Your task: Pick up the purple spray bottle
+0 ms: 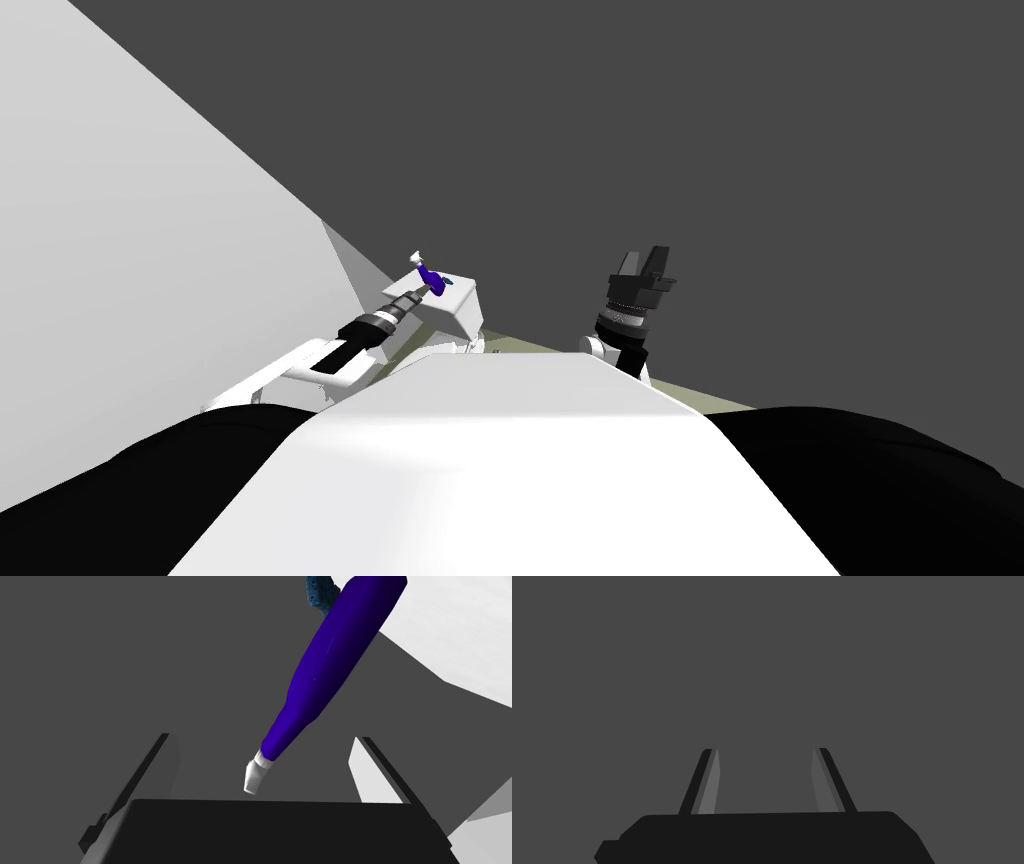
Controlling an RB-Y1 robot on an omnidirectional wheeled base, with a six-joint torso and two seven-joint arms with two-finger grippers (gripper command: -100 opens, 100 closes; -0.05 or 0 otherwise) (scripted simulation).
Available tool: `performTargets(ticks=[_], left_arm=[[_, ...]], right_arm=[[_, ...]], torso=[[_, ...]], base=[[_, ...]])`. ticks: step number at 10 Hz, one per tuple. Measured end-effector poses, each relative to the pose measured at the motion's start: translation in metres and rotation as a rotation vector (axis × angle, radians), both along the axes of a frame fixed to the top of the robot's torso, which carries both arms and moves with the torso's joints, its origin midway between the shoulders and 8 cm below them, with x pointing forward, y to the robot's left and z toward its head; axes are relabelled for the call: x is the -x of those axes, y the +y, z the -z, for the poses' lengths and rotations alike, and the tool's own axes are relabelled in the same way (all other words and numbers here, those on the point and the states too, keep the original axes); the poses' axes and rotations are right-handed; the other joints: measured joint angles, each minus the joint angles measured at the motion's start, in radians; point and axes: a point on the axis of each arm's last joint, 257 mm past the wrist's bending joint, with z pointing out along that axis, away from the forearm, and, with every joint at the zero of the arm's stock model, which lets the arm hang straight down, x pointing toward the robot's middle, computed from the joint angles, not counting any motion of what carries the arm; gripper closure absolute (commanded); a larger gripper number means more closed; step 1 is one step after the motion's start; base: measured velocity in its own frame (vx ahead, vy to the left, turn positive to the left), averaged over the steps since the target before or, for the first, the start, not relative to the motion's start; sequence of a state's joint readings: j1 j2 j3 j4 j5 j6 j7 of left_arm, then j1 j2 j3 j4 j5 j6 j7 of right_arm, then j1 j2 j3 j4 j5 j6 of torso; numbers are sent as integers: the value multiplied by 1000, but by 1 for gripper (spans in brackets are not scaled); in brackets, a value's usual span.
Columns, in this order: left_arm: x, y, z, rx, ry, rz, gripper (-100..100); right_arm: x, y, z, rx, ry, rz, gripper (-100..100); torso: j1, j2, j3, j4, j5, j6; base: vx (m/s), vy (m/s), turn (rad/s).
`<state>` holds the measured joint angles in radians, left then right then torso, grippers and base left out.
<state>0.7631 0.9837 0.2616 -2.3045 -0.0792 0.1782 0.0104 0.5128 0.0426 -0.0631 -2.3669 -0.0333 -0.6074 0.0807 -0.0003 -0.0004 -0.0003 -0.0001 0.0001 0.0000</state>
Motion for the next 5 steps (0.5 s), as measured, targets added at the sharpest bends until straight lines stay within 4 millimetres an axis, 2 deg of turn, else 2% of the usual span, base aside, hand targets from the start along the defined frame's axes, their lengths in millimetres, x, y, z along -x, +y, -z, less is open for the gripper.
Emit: performTargets(ticks=[5], left_arm=[[0,27,11,-121,92,-38,-100]], right_arm=[[0,0,0,0,0,0,0]], torso=[[0,0,0,0,0,0]], base=[[6,-3,-9]])
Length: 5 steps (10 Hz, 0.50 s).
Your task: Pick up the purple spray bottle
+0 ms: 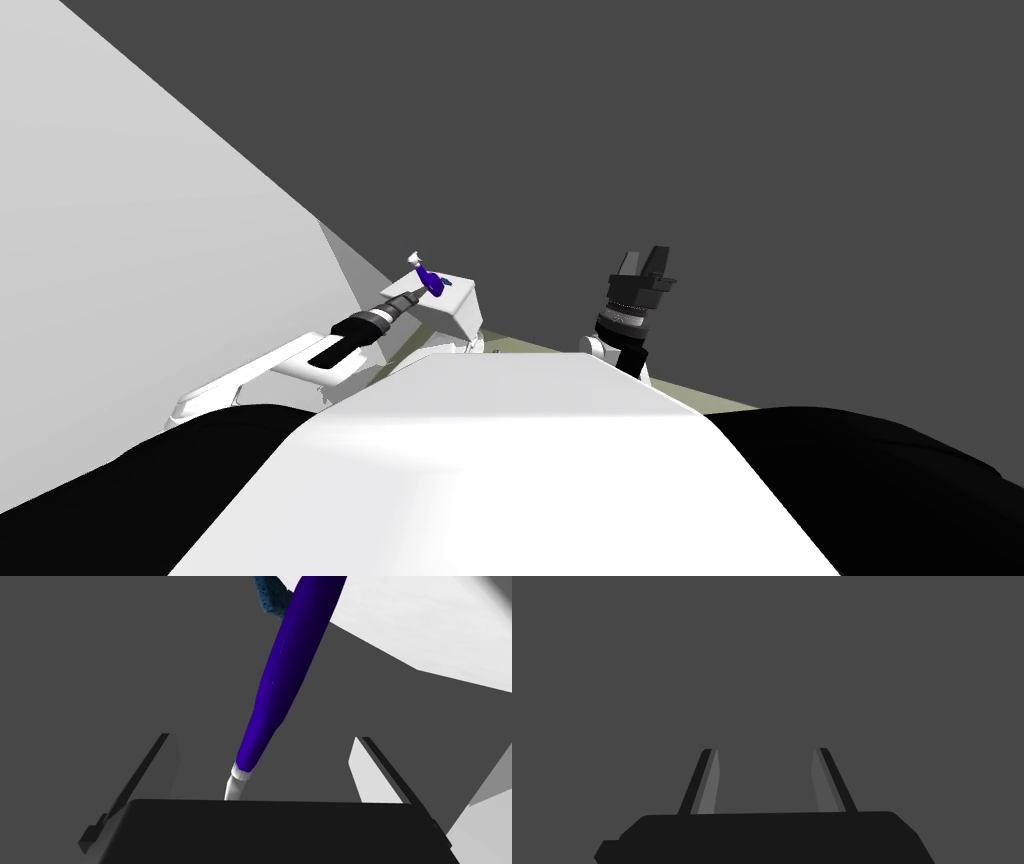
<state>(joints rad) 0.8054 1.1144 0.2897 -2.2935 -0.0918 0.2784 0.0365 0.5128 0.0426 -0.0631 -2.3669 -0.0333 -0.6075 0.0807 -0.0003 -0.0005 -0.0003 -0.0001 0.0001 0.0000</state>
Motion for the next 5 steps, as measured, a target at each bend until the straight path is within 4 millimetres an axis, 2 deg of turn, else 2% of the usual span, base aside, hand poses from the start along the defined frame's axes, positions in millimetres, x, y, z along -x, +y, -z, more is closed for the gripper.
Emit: performTargets(ticks=[5], left_arm=[[-3,23,2,-122,73,-34,-100]], right_arm=[[0,0,0,0,0,0,0]], torso=[[0,-1,0,0,0,0]], base=[[12,-5,-13]])
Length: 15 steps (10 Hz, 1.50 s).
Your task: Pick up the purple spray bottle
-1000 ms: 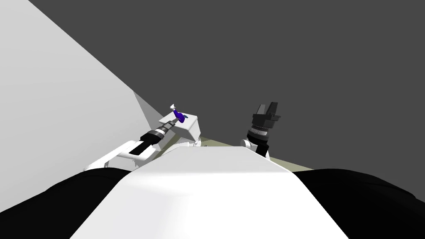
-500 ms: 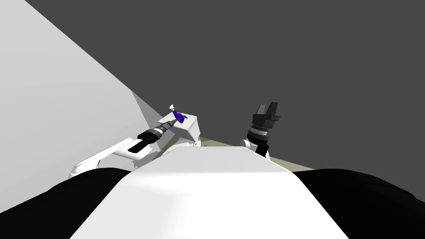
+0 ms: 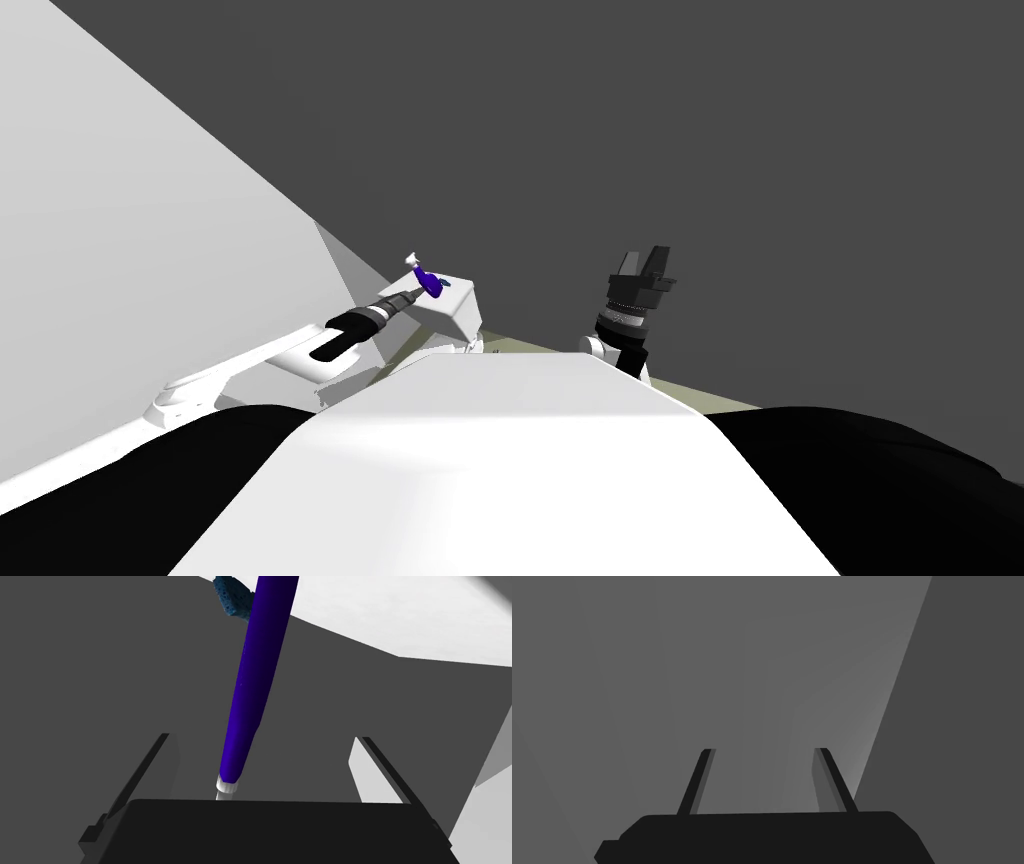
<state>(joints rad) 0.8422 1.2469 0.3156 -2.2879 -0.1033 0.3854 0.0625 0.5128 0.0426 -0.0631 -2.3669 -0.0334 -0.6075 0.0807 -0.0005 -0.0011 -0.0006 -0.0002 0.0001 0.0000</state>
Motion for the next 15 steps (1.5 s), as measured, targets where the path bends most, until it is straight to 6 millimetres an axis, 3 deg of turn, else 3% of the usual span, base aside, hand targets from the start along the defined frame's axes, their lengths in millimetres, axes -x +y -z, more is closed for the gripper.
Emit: performTargets(ticks=[8,9,10,12,14,15], left_arm=[[-13,18,-12,-185,68,-12,-100],[-13,18,-12,-187,68,-13,0],[-13,18,-12,-186,68,-13,-100],[-15,34,4,-169,98,-47,-100],[-24,59,-1,-182,86,-92,-100],[-25,68,6,-170,101,-112,-100]], right_arm=[[0,0,0,0,0,0,0],[0,0,0,0,0,0,0],[0,0,0,0,0,0,0],[0,0,0,0,0,0,0],[0,0,0,0,0,0,0],[0,0,0,0,0,0,0]], torso=[[-1,-3,-2,-1,0,0],[0,-1,-1,0,0,0],[0,0,0,0,0,0],[7,12,7,3,2,1],[2,6,4,2,1,-1],[2,11,6,2,1,1]], base=[[34,-10,-27],[0,0,0],[-144,89,-337],[-177,78,-328],[-113,-1,-134],[-201,32,-406]])
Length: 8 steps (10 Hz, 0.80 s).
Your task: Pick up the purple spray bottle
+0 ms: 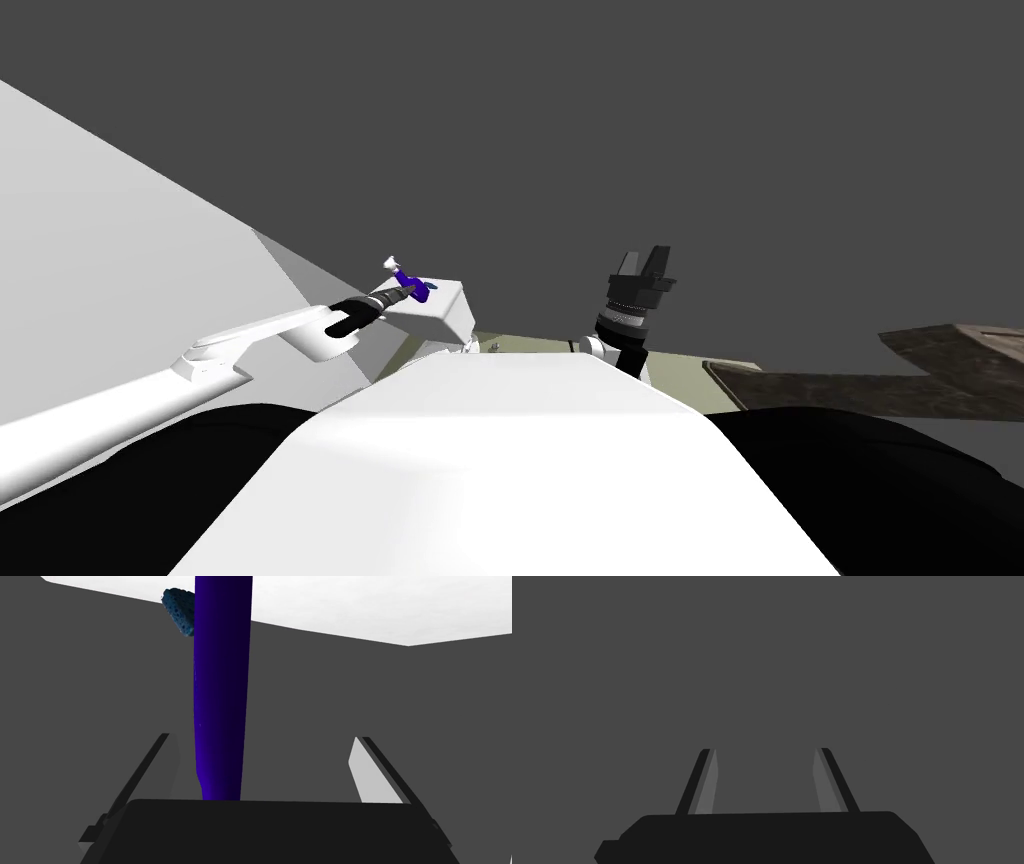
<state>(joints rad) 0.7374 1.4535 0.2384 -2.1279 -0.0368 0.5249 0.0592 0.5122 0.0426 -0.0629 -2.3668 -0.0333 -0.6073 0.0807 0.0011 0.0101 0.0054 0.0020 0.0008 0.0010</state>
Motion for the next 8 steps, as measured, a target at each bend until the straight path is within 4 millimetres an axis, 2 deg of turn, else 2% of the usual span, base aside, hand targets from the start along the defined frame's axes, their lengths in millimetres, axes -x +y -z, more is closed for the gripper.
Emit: performTargets(ticks=[1,3,5,6,7,8], left_arm=[[-1,8,6,5,8,-18,-100],[-7,32,-1,-9,-6,-58,-100],[-8,53,9,-4,7,-103,-100],[-11,62,12,-1,10,-121,-100],[-11,74,10,-9,6,-144,-100],[-10,87,8,-18,4,-170,-100]], right_arm=[[0,0,0,0,0,0,0],[0,0,0,0,1,0,0],[0,0,0,0,0,0,0],[0,0,0,0,0,0,0],[0,0,0,0,1,0,0],[0,0,0,0,1,0,0]], torso=[[1,1,1,1,0,-1],[4,-6,-3,-1,1,-3],[4,-3,-2,-1,1,-2],[6,3,2,1,1,-2],[5,-1,1,1,1,-4],[4,-6,-3,0,1,-4]], base=[[-99,67,-173],[-10,27,1],[-200,42,-409],[-128,22,-153],[-24,2,42],[-169,41,-288]])
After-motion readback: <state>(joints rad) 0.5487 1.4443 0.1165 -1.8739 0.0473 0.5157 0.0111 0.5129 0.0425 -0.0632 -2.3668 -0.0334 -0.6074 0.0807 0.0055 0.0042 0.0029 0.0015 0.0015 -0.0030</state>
